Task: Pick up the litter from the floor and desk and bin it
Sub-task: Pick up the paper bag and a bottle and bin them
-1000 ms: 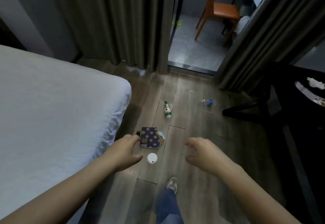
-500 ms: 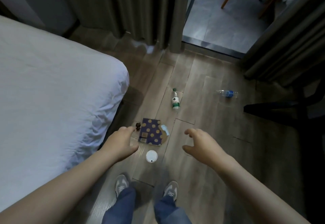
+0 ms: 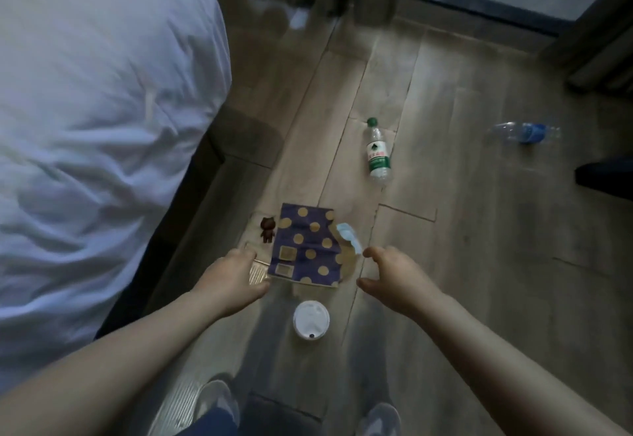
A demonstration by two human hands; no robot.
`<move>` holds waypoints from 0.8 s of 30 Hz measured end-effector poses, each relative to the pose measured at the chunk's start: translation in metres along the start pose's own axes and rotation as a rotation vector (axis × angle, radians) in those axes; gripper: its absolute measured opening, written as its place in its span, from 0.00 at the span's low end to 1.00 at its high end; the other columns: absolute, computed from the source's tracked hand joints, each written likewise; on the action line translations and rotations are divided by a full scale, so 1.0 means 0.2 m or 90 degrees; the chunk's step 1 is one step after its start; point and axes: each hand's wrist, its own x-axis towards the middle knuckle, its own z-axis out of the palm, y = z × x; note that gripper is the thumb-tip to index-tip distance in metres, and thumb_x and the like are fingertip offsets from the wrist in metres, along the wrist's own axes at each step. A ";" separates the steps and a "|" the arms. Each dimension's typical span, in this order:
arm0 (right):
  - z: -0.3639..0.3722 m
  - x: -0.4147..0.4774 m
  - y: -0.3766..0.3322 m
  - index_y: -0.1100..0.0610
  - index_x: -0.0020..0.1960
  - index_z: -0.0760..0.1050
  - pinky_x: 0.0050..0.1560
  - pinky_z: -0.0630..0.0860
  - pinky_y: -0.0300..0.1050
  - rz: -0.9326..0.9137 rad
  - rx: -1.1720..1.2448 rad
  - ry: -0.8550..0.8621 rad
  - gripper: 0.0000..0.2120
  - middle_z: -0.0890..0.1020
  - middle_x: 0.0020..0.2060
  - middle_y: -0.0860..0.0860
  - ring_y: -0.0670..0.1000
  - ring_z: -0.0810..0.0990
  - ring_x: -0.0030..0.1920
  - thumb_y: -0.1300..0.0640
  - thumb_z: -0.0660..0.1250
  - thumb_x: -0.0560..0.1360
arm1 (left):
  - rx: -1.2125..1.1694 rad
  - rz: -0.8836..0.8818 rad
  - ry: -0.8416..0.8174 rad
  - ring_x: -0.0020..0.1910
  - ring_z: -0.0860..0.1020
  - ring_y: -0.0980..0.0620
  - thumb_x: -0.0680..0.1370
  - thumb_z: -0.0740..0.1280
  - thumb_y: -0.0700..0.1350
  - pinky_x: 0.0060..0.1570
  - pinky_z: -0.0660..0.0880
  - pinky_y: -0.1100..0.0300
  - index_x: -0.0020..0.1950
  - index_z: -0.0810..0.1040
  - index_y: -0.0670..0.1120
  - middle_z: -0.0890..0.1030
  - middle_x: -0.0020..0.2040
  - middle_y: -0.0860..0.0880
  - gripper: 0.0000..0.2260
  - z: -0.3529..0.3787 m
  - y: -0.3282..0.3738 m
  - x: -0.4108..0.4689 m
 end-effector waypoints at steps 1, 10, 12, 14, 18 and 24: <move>0.10 0.12 0.02 0.53 0.67 0.69 0.55 0.73 0.45 -0.012 -0.012 -0.003 0.23 0.76 0.61 0.53 0.53 0.76 0.59 0.48 0.67 0.74 | 0.007 0.009 0.004 0.55 0.76 0.51 0.72 0.67 0.61 0.51 0.75 0.56 0.66 0.69 0.51 0.74 0.62 0.48 0.27 0.08 -0.05 0.11; 0.63 0.96 0.19 0.53 0.66 0.64 0.47 0.65 0.39 -0.084 -0.017 -0.006 0.28 0.71 0.61 0.54 0.53 0.73 0.55 0.48 0.70 0.71 | -0.045 0.017 0.049 0.59 0.75 0.47 0.71 0.70 0.61 0.55 0.74 0.55 0.68 0.68 0.47 0.71 0.64 0.45 0.31 0.50 -0.38 0.90; 0.68 1.04 0.23 0.55 0.69 0.61 0.48 0.67 0.40 -0.063 -0.011 0.008 0.32 0.69 0.63 0.55 0.56 0.73 0.60 0.47 0.70 0.71 | -0.064 0.006 0.081 0.61 0.74 0.45 0.70 0.70 0.62 0.56 0.74 0.54 0.70 0.65 0.46 0.69 0.66 0.44 0.35 0.53 -0.40 0.96; 0.72 1.07 0.26 0.56 0.72 0.58 0.54 0.71 0.45 -0.017 0.014 0.019 0.36 0.65 0.67 0.56 0.57 0.73 0.62 0.45 0.70 0.71 | -0.090 -0.001 0.097 0.61 0.73 0.45 0.70 0.71 0.61 0.57 0.73 0.54 0.72 0.63 0.47 0.66 0.67 0.44 0.36 0.55 -0.41 0.98; 0.74 1.07 0.31 0.57 0.75 0.53 0.63 0.70 0.48 0.067 0.066 0.039 0.43 0.60 0.71 0.58 0.58 0.69 0.67 0.44 0.72 0.70 | -0.095 -0.008 0.110 0.65 0.71 0.42 0.68 0.73 0.61 0.61 0.72 0.51 0.74 0.58 0.49 0.63 0.69 0.43 0.41 0.58 -0.39 0.99; 0.80 1.13 0.31 0.55 0.75 0.56 0.66 0.70 0.50 0.037 0.174 0.043 0.44 0.65 0.70 0.55 0.55 0.69 0.67 0.45 0.75 0.68 | -0.059 -0.001 0.127 0.67 0.66 0.41 0.65 0.73 0.64 0.62 0.67 0.52 0.72 0.61 0.51 0.66 0.69 0.43 0.41 0.67 -0.36 1.10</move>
